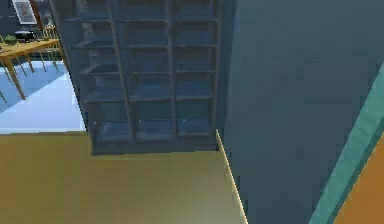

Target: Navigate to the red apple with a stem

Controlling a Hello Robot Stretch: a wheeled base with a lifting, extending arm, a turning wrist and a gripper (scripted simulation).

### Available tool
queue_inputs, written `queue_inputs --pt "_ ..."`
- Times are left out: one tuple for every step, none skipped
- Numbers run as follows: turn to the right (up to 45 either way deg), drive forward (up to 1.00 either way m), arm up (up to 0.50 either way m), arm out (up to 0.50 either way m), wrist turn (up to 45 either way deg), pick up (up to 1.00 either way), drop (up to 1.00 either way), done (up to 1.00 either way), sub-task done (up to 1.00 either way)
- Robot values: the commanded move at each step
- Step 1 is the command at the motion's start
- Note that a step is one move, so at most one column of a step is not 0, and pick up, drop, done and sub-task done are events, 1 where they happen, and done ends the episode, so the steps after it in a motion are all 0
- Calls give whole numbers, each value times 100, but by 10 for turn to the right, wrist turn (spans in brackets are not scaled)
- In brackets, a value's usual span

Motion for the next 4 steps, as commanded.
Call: queue_inputs --pt "0 45 0 0 0 0 0 0 0" --pt "-450 0 0 0 0 0 0 0 0" --pt "-90 0 0 0 0 0 0 0 0" --pt "0 40 0 0 0 0 0 0 0"
